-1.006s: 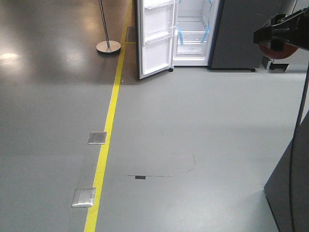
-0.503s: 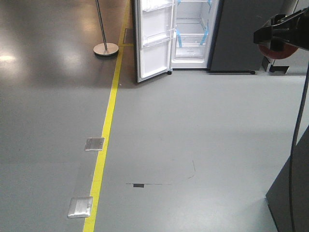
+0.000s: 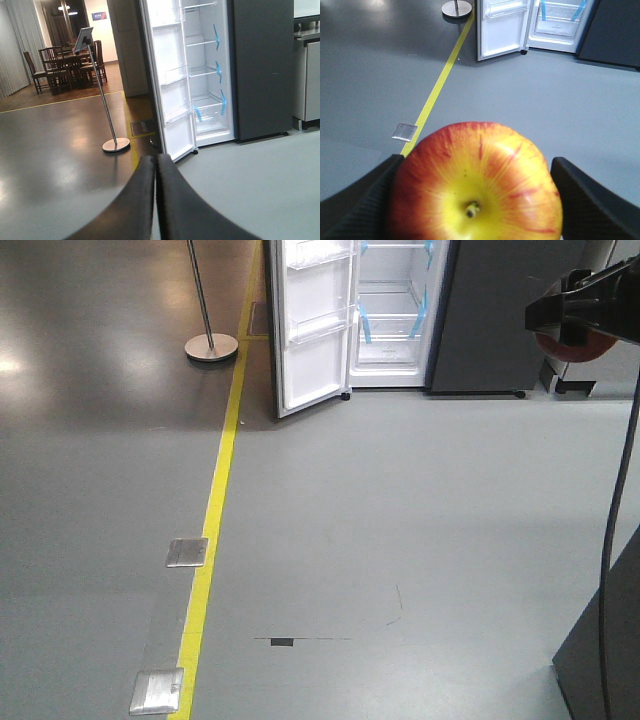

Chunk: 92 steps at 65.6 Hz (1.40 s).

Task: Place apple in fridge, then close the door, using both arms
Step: 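Continue driving toward the open fridge, apple held in right gripper, then approach the open fridge doors carrying the apple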

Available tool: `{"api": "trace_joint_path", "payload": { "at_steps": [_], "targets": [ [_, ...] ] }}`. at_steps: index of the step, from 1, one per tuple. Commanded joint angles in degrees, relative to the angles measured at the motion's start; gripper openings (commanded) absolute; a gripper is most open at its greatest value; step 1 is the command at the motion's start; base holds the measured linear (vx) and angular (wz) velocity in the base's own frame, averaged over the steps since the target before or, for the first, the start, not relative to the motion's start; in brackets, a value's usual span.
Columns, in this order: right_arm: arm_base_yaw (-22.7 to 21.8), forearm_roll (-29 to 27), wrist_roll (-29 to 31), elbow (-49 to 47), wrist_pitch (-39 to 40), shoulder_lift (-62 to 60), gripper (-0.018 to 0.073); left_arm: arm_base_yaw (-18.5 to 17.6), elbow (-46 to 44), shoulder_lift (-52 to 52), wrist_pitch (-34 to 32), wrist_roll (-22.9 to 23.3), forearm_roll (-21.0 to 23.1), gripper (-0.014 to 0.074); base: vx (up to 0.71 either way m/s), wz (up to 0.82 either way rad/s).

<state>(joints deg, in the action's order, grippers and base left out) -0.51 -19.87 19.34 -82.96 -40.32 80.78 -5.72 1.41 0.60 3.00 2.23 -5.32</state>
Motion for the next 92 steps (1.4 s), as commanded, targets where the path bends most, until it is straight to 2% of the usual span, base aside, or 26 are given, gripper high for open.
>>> {"api": "trace_joint_path", "payload": {
  "at_steps": [1,92],
  "targets": [
    [-0.17,-1.02,0.44,-1.89,4.19,-1.99,0.0102,0.11,-1.05,0.82,-4.17,0.65,0.4,-0.0007,0.1,-0.02],
    [-0.17,-1.02,0.44,-1.89,4.19,-1.99,0.0102,0.11,-1.05,0.82,-4.17,0.65,0.4,-0.0007,0.11,0.02]
  ]
}}
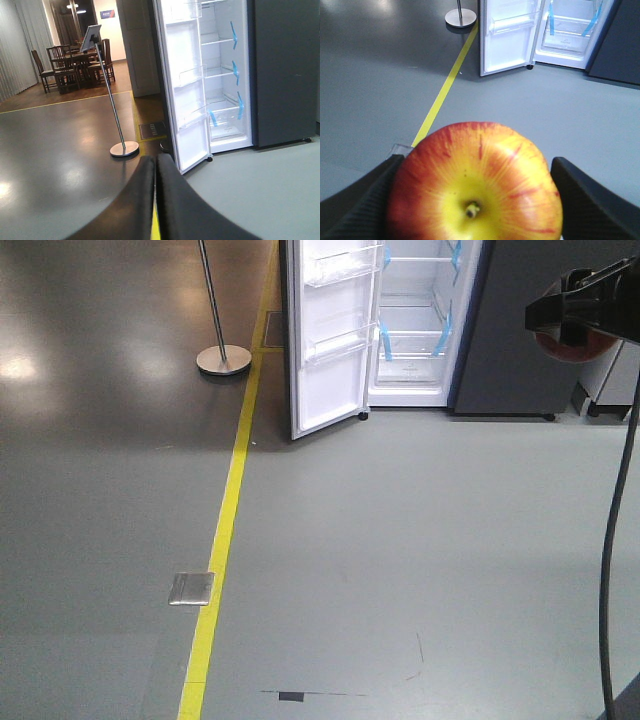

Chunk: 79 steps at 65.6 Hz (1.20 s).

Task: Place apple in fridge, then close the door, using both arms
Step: 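Approach the open fridge doors carrying the apple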

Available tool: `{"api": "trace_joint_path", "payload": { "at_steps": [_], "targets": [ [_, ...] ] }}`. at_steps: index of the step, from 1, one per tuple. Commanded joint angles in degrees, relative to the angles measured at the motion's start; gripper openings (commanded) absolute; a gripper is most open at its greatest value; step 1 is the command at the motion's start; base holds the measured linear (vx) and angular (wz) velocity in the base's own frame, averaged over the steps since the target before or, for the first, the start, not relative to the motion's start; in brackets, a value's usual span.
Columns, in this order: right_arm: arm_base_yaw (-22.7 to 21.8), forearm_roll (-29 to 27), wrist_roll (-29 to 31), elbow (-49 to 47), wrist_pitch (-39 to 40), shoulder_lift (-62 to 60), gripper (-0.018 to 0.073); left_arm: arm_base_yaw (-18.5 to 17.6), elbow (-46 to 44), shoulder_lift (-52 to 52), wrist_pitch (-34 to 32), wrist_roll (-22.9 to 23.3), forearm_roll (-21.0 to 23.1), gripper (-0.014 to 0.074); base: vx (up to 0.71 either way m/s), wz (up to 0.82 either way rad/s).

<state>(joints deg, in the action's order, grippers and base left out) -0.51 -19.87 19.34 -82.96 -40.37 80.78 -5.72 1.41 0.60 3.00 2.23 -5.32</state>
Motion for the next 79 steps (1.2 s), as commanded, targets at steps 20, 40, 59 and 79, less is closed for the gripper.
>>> {"api": "trace_joint_path", "payload": {
  "at_steps": [20,40,59,79],
  "targets": [
    [-0.17,-1.02,0.44,-1.89,4.25,-1.99,0.0102,0.11,-1.05,0.82,-4.17,0.65,0.4,-0.0007,0.07,0.01],
    [-0.17,-1.02,0.44,-1.89,4.25,-1.99,0.0102,0.11,-1.05,0.82,-4.17,0.65,0.4,-0.0007,0.06,0.0],
    [-0.17,-1.02,0.44,-1.89,4.25,-1.99,0.0102,0.11,-1.05,0.82,-4.17,0.65,0.4,-0.0007,0.06,-0.01],
    [-0.17,-1.02,0.44,-1.89,4.25,-1.99,0.0102,0.11,-1.05,0.82,-4.17,0.65,0.4,-0.0007,0.06,-0.02]
  ]
}}
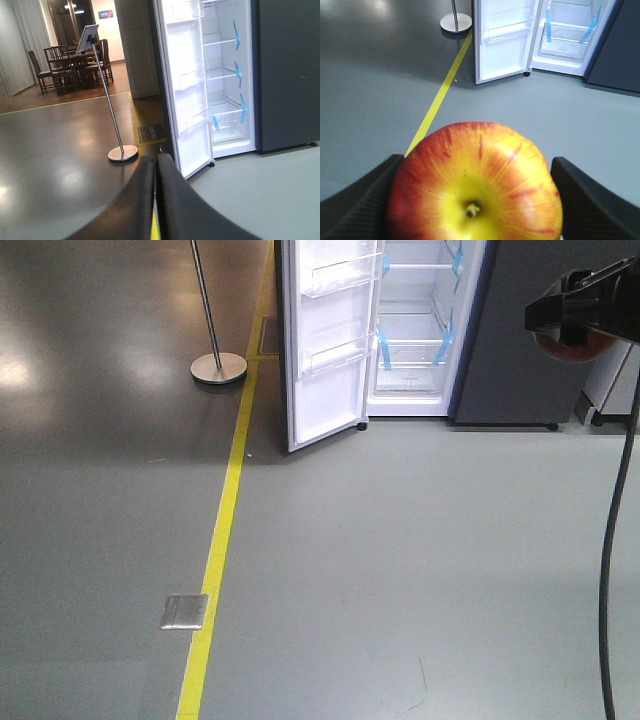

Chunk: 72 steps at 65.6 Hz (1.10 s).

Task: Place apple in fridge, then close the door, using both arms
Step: 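Approach the open fridge doors carrying the apple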

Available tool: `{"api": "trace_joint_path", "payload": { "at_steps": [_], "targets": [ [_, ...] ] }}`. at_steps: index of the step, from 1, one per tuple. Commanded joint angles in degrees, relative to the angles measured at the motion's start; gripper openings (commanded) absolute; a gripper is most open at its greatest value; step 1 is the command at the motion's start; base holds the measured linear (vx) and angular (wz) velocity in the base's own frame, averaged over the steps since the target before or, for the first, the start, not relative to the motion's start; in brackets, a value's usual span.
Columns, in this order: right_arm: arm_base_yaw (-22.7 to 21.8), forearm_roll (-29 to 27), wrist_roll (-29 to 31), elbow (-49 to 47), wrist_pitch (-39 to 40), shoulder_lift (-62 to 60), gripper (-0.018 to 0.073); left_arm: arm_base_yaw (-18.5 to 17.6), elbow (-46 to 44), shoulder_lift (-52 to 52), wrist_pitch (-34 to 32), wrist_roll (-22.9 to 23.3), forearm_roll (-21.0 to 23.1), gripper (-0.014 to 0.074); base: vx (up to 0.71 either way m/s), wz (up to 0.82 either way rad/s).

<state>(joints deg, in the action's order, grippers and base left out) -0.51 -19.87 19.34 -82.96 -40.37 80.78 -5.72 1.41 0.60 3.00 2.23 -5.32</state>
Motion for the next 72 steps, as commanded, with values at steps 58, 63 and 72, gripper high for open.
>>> {"api": "trace_joint_path", "payload": {
  "at_steps": [58,63,72],
  "targets": [
    [-0.17,-1.02,0.44,-1.89,4.25,-1.99,0.0102,0.11,-1.05,0.82,-4.17,0.65,0.4,-0.0007,0.07,-0.02],
    [-0.17,-1.02,0.44,-1.89,4.25,-1.99,0.0102,0.11,-1.05,0.82,-4.17,0.65,0.4,-0.0007,0.07,-0.01],
    [-0.17,-1.02,0.44,-1.89,4.25,-1.99,0.0102,0.11,-1.05,0.82,-4.17,0.65,0.4,-0.0007,0.07,0.0]
  ]
}}
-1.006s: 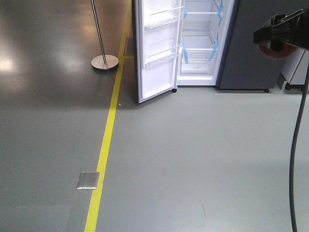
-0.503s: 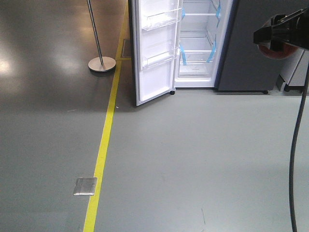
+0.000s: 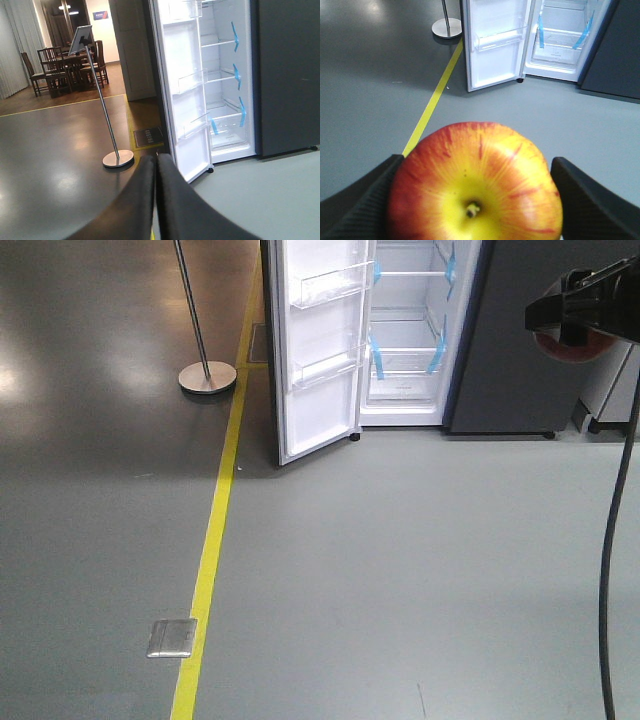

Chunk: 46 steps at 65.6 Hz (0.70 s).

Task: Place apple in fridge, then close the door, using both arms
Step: 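Approach the open fridge doors carrying the apple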

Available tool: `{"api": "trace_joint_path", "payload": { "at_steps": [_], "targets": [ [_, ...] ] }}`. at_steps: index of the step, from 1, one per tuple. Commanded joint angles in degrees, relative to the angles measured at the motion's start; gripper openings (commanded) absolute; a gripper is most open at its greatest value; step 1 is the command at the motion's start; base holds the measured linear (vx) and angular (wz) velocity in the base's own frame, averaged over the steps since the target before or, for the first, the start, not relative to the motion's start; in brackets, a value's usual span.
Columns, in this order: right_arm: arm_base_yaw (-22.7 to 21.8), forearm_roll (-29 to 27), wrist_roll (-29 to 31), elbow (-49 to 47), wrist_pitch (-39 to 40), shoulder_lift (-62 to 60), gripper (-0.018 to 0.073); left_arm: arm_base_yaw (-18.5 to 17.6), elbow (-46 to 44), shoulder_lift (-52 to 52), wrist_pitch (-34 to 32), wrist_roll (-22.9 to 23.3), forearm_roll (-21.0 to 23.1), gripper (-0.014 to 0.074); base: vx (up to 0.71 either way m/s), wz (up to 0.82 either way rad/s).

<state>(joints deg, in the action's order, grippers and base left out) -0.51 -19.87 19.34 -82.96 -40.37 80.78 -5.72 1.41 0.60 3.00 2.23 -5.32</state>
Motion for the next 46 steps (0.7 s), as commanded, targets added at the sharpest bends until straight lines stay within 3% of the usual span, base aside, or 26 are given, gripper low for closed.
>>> {"api": "trace_joint_path", "payload": {
  "at_steps": [1,46],
  "targets": [
    [-0.17,-1.02,0.44,-1.89,4.25,-1.99,0.0102,0.11,-1.05,0.82,-4.17,0.65,0.4,-0.0007,0.07,0.0],
    [-0.17,-1.02,0.44,-1.89,4.25,-1.99,0.0102,0.11,-1.05,0.82,-4.17,0.65,0.4,-0.0007,0.08,-0.01]
  ]
}}
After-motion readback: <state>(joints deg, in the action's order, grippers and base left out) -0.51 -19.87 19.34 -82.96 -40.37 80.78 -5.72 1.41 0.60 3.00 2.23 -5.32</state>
